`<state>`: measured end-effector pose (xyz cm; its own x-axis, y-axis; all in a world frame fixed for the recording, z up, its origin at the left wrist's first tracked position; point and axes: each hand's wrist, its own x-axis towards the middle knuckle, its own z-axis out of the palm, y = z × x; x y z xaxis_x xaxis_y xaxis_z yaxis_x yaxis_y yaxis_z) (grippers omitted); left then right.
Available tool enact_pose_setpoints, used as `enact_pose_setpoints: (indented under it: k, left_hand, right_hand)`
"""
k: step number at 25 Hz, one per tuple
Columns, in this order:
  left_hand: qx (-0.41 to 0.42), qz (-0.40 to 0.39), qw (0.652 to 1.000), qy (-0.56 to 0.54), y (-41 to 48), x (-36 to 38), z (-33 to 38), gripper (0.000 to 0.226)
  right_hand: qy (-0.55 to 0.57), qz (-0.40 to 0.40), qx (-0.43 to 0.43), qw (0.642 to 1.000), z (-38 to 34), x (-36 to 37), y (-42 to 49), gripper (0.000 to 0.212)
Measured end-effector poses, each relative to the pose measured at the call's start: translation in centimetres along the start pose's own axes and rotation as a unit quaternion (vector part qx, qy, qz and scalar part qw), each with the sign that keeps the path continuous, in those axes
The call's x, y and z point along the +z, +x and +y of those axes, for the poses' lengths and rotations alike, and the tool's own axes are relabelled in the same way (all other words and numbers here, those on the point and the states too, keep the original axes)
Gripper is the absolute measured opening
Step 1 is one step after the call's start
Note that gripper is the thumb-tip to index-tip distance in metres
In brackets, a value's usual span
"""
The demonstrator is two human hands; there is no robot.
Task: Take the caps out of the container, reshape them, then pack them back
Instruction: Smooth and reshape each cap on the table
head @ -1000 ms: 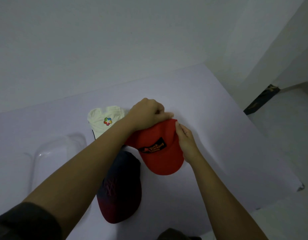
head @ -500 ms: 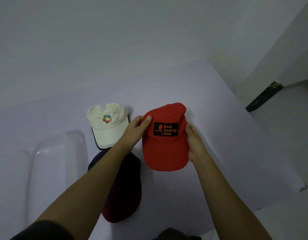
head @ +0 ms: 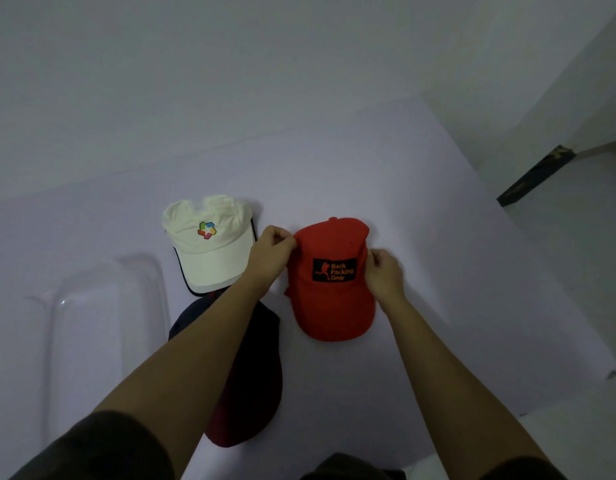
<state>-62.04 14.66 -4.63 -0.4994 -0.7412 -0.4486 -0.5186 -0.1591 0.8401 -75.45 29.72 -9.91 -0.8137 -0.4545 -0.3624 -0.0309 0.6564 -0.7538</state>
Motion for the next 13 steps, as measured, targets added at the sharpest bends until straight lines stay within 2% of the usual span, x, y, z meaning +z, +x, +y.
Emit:
enact_pose_setpoints:
  k: [2,3,5,7,10,13]
  left_hand:
    - [-0.006,-0.023,1.0,0.016,0.6,0.0,0.5,0.013]
    - [-0.005,-0.036,0.999,0.033,0.8,-0.1,0.9,0.018]
    - [-0.011,-0.076,0.995,0.064,1.4,-0.2,1.4,0.035]
    - [-0.004,-0.12,0.988,0.097,2.0,-0.3,1.5,0.045]
    - [-0.007,-0.117,0.991,0.062,2.7,0.0,1.6,0.036]
    - [-0.055,-0.09,0.994,-0.037,3.0,-0.1,1.8,0.01]
  right_hand:
    - [-0.053,0.031,-0.051,0.997,0.0,-0.2,0.3,0.031]
    - [-0.024,0.022,-0.066,0.997,-0.3,-0.6,0.5,0.035]
    - [0.067,-0.057,-0.077,0.993,-1.5,-1.4,0.9,0.036]
    - [0.075,-0.144,-0.095,0.982,-2.2,-1.9,1.4,0.033]
    - [0.03,-0.147,-0.141,0.979,-2.3,-2.1,2.5,0.023]
    - [0.042,-0.121,-0.164,0.978,-2.0,-2.1,3.0,0.02]
